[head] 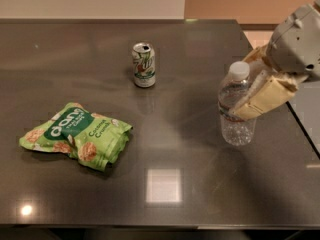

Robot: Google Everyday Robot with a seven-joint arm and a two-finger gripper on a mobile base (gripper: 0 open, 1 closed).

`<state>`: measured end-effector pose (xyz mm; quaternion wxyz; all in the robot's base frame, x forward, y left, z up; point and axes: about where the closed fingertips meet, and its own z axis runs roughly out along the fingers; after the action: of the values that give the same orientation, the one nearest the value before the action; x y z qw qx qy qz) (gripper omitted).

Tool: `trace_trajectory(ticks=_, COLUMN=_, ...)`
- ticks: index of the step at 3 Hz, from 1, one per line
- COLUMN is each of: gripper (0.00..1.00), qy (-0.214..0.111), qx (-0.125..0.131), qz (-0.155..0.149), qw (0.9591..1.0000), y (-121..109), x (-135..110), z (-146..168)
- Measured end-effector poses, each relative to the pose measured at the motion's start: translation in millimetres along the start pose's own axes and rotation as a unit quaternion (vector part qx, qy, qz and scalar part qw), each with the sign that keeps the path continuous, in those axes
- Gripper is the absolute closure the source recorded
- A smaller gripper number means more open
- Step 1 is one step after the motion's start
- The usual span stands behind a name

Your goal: Knock water bottle over

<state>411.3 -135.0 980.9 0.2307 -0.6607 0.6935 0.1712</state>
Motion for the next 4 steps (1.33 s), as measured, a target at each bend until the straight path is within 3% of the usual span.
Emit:
trace_trajectory(ticks=1, gripper=1.00, qy=0.061, qx=0.012, qz=-0.007, qw=0.9980, y=-22, x=12, z=-2)
trace_trajectory(ticks=2, gripper=1.00, qy=0.124, qx=0.014, qz=-0.025, qw=0.9919, y=-37, x=29, z=6)
trace_trajectory(ticks=3, gripper=1.00, qy=0.180, qx=0.006, qz=-0.060, qw=0.9817, y=-45, x=42, z=21)
trace_trajectory(ticks=4, gripper=1.00, qy=0.231, qx=-0.007, qz=-0.100, qw=0.9677, y=-47, x=52, z=40)
